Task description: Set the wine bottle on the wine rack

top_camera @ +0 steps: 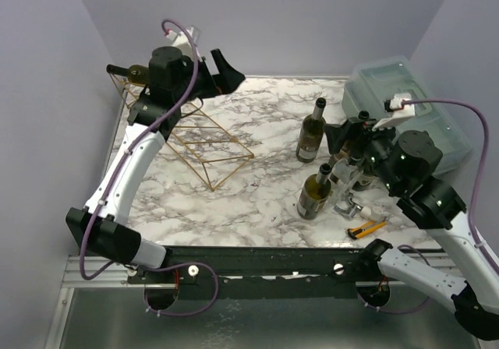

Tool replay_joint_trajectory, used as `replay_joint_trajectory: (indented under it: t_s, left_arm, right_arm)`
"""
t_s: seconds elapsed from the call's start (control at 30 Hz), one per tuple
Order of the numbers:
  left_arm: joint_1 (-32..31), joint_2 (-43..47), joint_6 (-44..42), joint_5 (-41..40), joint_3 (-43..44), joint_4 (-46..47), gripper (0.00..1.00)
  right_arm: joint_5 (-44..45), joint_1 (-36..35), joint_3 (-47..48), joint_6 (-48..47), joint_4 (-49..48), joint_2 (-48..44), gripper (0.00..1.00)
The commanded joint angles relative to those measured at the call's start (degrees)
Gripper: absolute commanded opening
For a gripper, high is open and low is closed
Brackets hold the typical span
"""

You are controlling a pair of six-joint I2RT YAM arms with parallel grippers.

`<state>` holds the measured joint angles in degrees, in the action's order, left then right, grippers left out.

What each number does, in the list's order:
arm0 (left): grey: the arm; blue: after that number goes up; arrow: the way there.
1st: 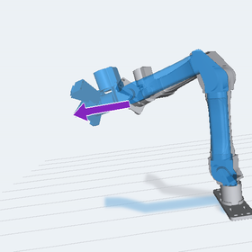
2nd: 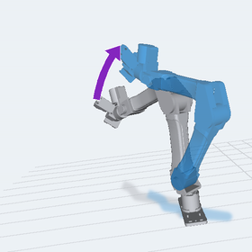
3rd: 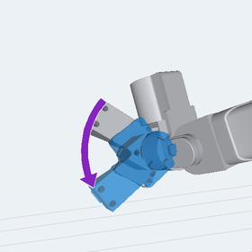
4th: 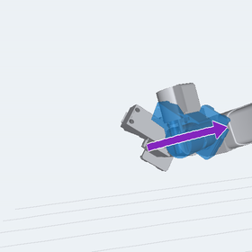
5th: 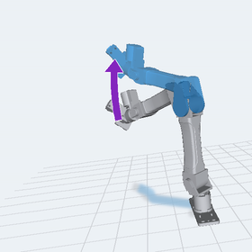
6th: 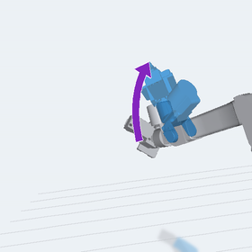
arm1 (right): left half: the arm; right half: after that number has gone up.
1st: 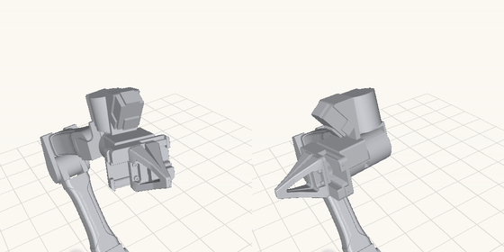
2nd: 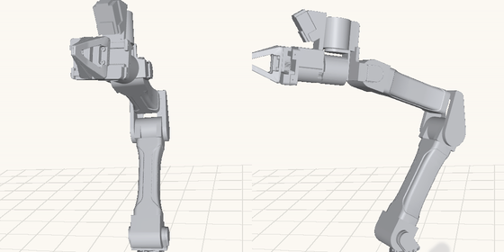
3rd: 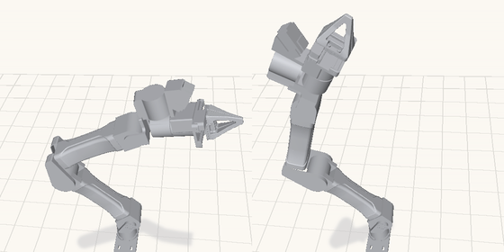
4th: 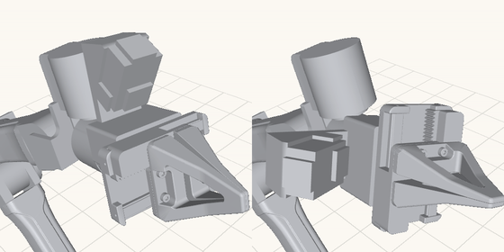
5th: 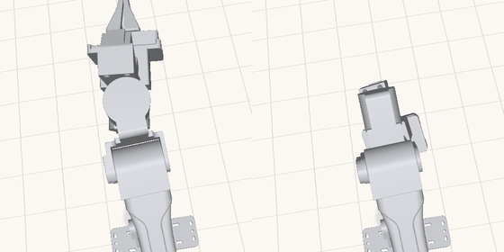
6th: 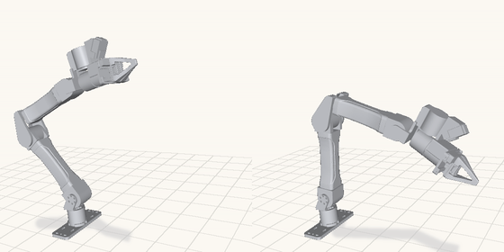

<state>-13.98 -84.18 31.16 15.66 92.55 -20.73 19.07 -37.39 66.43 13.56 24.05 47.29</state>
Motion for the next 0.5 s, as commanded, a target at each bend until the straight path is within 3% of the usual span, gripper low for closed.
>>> replay_joint_trajectory:
  t_s: [0.0,0.23,0.47]
  left_arm:
    - [-10.1,5.9,-7.6,2.9,-4.6,-0.3,0.99]
    - [-27.5,8.7,-15.8,-4.2,-10.9,0.3,0.99]
    - [-44.0,6.1,-23.7,-11.3,-12.7,2.0,0.99]
  right_arm:
    - [6.6,0.2,-2.7,0.1,3.4,-6.1,1.00]
    - [10.5,0.2,-4.8,-2.3,3.0,-15.0,1.00]
    - [13.7,0.3,-5.6,-4.0,4.8,-19.4,1.00]
